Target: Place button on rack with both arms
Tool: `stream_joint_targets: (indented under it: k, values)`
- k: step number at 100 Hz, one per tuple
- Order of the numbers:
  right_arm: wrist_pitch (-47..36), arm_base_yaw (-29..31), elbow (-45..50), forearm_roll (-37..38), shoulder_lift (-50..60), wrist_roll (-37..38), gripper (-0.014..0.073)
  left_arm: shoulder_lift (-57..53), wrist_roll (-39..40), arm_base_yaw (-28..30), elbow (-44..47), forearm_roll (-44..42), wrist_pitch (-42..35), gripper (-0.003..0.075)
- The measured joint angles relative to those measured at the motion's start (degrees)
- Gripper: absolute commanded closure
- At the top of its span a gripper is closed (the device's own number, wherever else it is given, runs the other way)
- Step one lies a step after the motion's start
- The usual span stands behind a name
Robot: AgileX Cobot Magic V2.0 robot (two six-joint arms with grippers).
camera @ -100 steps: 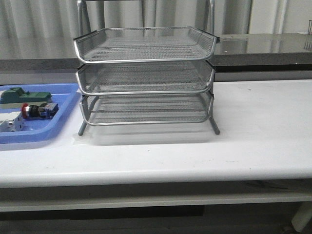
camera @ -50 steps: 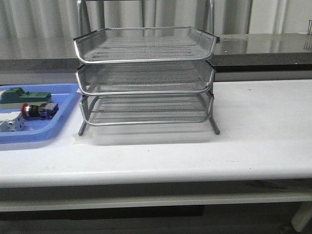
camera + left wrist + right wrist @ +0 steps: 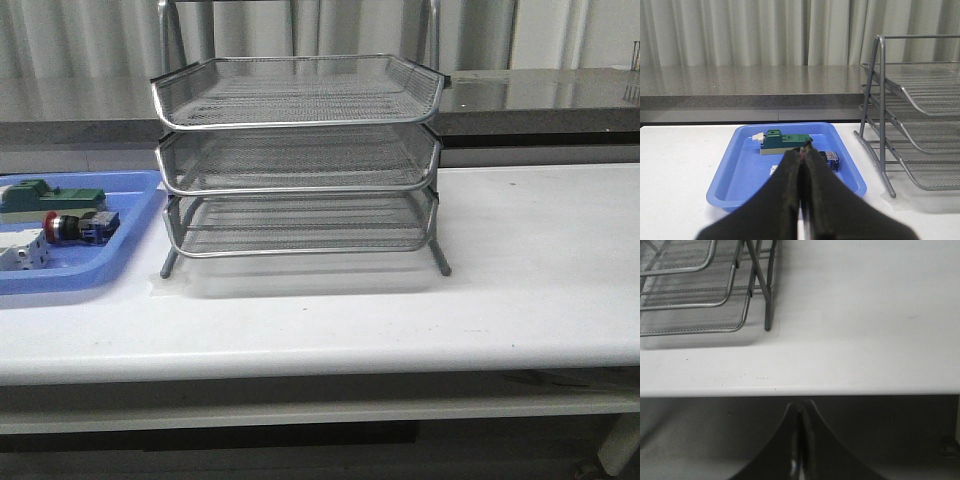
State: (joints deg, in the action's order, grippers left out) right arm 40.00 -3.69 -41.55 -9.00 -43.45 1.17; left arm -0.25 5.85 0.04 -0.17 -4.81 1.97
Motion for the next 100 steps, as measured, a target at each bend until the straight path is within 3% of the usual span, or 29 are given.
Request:
stream_joint_targets:
  k: [8, 18, 37, 44, 61, 73, 100]
  values:
    - [0.0, 0.0, 0.0, -0.3, -1.6, 0.0, 0.0624, 0.0, 0.0, 0.0, 0.0, 0.0, 0.0, 0.0741]
    - [0.0, 0.0, 0.0, -0.4, -2.9, 0.0, 0.0527, 0.0, 0.0, 0.0, 0.0, 0.0, 0.0, 0.0741]
    - [0.0, 0.0, 0.0, -0.5, -3.3, 0.0, 0.0146, 0.0, 0.0, 0.0, 0.0, 0.0, 0.0, 0.0741]
    - [0.0, 0.0, 0.0, -0.8, -3.3, 0.0, 0.0067, 0.0, 0.0, 0.0, 0.0, 0.0, 0.0, 0.0741]
    - [0.0, 0.0, 0.0, -5.2, -3.3, 0.0, 0.0055, 0.0, 0.0, 0.0, 0.0, 0.0, 0.0, 0.0741]
    - [-0.1, 0.0, 0.0, -12.6, -5.1, 0.0, 0.0055, 0.0, 0.0, 0.0, 0.0, 0.0, 0.0, 0.0741]
    - [-6.9, 0.0, 0.0, -31.3, -17.5, -10.0, 0.0056, 0.0, 0.0, 0.0, 0.0, 0.0, 0.0, 0.0741]
